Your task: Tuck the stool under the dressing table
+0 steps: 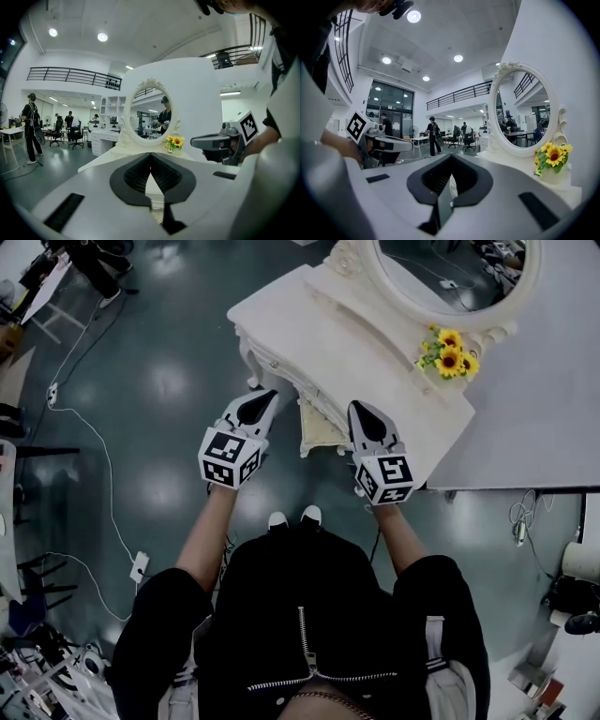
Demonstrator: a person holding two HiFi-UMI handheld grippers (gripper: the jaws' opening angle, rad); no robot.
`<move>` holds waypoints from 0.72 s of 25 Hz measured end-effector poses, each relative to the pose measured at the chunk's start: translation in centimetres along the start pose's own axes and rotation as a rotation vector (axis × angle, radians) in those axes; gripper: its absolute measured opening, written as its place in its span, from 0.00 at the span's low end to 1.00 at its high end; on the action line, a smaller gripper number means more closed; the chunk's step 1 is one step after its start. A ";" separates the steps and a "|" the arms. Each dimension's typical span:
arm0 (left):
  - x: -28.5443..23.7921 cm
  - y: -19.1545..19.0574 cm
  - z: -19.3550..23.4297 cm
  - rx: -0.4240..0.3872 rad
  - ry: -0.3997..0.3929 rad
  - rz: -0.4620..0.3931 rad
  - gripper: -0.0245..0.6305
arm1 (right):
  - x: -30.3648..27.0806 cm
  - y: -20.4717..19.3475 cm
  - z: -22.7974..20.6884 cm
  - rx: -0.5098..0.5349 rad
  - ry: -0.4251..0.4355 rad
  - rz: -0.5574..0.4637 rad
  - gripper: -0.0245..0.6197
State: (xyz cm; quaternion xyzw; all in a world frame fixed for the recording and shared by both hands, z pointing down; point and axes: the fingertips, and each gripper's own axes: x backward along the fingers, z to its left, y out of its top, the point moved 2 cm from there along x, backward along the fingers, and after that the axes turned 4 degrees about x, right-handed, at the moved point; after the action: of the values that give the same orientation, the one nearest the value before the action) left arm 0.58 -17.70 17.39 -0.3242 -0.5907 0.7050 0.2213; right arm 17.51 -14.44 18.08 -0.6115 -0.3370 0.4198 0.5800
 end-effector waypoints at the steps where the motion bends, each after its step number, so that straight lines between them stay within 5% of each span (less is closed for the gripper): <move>1: 0.0 0.2 -0.1 0.000 -0.003 -0.005 0.07 | 0.1 0.1 -0.1 0.001 -0.005 -0.002 0.05; 18: -0.3 0.1 -0.6 0.004 -0.018 -0.011 0.07 | 0.9 0.2 -0.6 0.005 -0.039 -0.005 0.05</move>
State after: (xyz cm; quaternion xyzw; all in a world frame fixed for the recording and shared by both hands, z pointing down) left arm 1.20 -17.51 17.28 -0.3140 -0.5929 0.7079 0.2207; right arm 18.44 -13.88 17.80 -0.6008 -0.3489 0.4310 0.5758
